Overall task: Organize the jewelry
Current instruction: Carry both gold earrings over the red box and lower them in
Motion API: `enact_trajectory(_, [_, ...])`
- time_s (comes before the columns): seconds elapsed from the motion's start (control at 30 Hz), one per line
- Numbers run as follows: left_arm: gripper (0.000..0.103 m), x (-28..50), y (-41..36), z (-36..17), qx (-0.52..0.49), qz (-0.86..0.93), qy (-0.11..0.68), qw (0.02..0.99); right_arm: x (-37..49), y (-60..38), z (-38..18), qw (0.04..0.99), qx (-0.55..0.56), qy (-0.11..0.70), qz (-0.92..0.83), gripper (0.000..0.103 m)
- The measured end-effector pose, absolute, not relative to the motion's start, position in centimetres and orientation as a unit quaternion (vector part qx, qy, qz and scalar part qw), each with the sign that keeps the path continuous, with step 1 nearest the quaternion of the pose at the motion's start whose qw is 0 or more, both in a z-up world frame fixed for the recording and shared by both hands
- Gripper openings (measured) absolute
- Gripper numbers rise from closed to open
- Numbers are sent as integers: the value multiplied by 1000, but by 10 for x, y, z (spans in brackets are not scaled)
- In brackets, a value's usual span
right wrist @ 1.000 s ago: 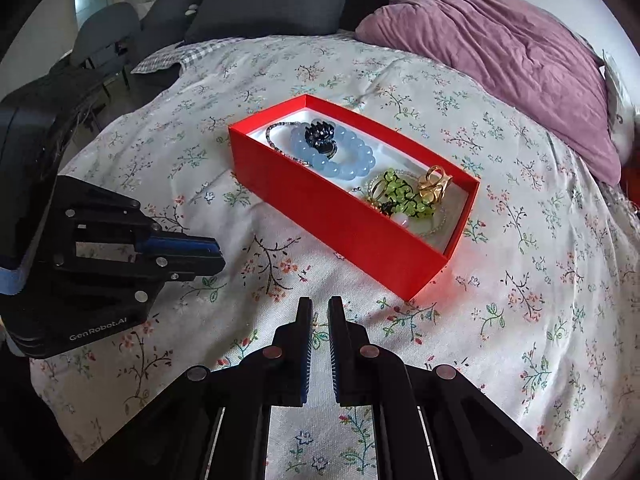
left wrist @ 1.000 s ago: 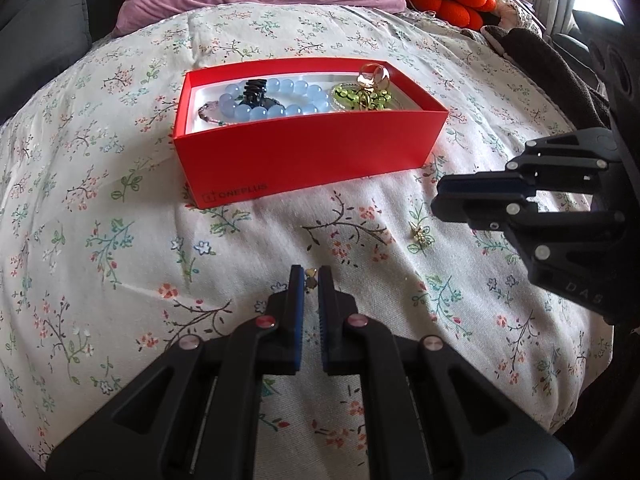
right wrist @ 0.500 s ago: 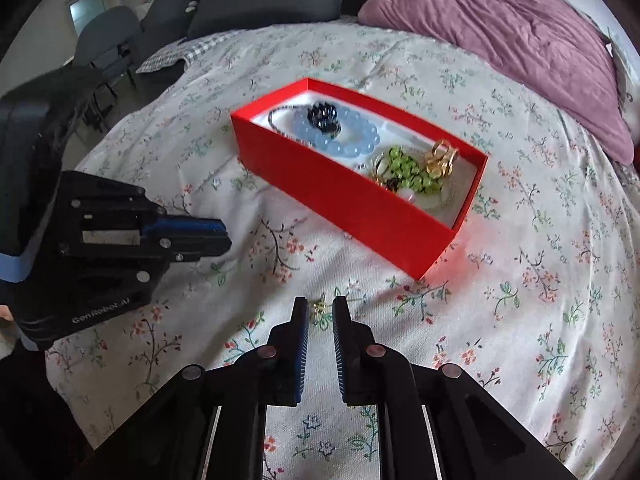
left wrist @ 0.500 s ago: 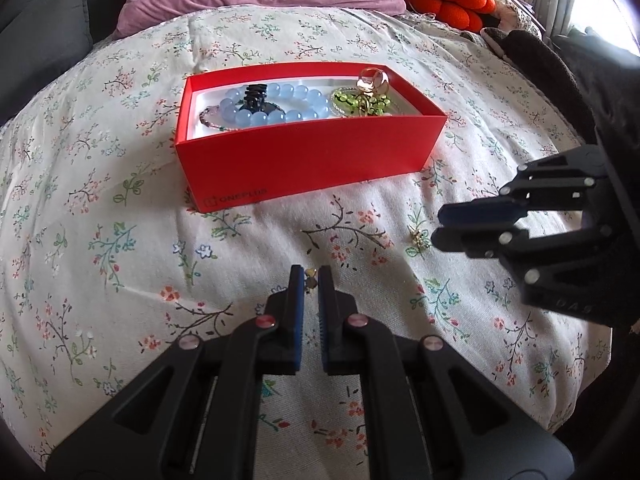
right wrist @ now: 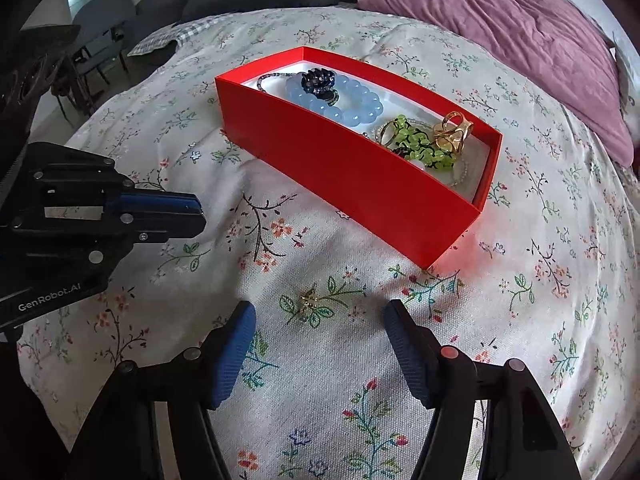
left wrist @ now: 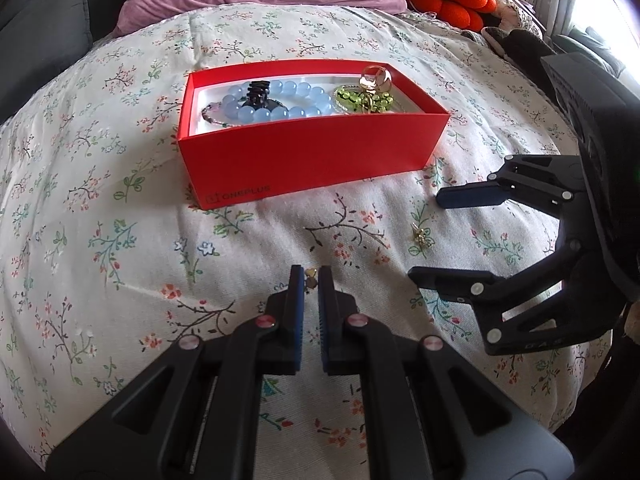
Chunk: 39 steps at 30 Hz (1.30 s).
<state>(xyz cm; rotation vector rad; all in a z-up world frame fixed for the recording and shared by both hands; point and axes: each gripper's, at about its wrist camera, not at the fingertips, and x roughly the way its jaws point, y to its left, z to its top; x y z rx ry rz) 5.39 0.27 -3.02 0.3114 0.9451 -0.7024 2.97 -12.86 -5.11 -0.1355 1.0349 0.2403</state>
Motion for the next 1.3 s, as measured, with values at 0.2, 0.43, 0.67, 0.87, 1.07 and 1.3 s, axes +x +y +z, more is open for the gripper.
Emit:
enact_trajectory(0.2, [8, 54, 3, -30, 148, -331, 444, 820, 30, -123, -51, 863, -72, 486, 119, 43])
enact_trajectory(0.43, [8, 55, 2, -30, 148, -329, 443, 821, 31, -118, -48, 860, -75, 487, 129, 14])
enact_trajectory(0.67, [8, 55, 2, -28, 148, -330, 440, 822, 31, -119, -45, 863, -81, 484, 124, 11])
enact_trajectory(0.87, [8, 56, 4, -24, 143, -329, 437, 825, 30, -121, -38, 866, -77, 478, 121, 11])
enact_trajectory(1.07, [8, 57, 6, -16, 136, -330, 430, 829, 29, -127, -25, 873, -64, 467, 122, 11])
enact_trajectory(1.3, [8, 58, 8, -1, 128, -333, 417, 836, 27, -136, -9, 883, -46, 452, 119, 11])
